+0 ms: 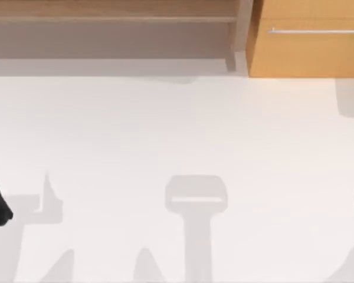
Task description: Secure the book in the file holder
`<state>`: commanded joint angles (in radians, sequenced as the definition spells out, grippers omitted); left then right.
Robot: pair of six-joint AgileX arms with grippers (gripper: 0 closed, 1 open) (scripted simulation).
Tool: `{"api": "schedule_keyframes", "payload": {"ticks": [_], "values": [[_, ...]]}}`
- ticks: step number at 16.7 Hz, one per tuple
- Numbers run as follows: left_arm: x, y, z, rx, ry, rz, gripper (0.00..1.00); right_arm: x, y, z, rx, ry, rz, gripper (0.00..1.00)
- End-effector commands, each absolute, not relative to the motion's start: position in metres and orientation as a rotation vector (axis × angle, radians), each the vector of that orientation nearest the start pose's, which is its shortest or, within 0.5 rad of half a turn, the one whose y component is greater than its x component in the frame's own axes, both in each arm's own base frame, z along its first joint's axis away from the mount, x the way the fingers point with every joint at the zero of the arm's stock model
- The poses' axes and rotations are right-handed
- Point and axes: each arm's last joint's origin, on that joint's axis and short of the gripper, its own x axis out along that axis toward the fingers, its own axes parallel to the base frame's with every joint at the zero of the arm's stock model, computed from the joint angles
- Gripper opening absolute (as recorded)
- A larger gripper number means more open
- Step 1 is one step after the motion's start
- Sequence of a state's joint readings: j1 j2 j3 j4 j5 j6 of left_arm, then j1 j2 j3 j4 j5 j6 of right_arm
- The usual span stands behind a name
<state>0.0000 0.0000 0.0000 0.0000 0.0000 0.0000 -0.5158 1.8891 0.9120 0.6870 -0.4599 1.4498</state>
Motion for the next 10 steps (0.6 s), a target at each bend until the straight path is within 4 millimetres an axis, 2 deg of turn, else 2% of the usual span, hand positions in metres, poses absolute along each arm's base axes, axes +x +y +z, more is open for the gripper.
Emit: {"api": "schedule_keyframes", "payload": {"ticks": [6,10], "values": [[0.106,-0.001,0.160,0.000,0.000,0.000,1.00,0.368,-0.177,0.149,1.563,0.190,-0.224,0.00],[0.106,-0.001,0.160,0.000,0.000,0.000,1.00,0.370,-0.177,0.148,1.564,0.190,-0.226,0.00]]}}
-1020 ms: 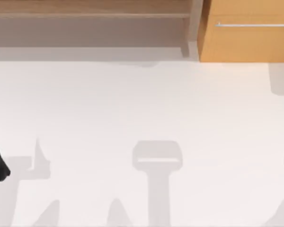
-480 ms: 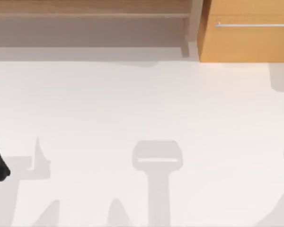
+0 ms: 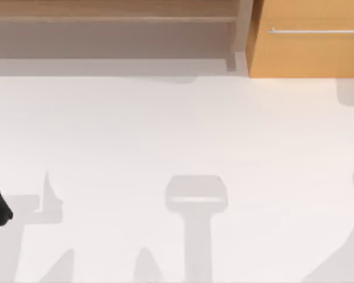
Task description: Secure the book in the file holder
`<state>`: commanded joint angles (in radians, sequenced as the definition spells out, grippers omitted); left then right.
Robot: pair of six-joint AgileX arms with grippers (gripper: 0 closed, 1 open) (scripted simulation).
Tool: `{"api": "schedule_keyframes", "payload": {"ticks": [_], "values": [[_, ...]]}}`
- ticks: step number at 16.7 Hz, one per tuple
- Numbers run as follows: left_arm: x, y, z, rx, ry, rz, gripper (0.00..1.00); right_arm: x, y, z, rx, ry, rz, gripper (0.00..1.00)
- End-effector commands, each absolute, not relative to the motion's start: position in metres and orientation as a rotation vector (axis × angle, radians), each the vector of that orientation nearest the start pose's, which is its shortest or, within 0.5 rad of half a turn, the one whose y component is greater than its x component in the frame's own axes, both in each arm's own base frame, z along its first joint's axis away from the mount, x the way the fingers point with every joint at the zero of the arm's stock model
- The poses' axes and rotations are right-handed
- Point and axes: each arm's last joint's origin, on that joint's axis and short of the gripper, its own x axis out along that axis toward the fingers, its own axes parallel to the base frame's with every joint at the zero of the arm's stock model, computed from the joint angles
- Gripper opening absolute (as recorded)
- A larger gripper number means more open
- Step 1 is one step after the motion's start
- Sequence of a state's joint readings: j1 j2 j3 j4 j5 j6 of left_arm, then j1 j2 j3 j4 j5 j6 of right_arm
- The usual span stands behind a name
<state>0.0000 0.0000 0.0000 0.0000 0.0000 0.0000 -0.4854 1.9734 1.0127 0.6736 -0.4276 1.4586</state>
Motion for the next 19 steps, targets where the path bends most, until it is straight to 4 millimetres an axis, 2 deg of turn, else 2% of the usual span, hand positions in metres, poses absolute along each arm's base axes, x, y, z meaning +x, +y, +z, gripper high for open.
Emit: {"api": "schedule_keyframes", "payload": {"ticks": [13,19], "values": [[0.1057,-0.0012,0.1600,0.000,0.000,0.000,1.00,0.3703,-0.1773,0.1484,1.564,0.190,-0.226,0.98],[0.1057,-0.0012,0.1600,0.000,0.000,0.000,1.00,0.3703,-0.1773,0.1484,1.564,0.190,-0.226,1.00]]}}
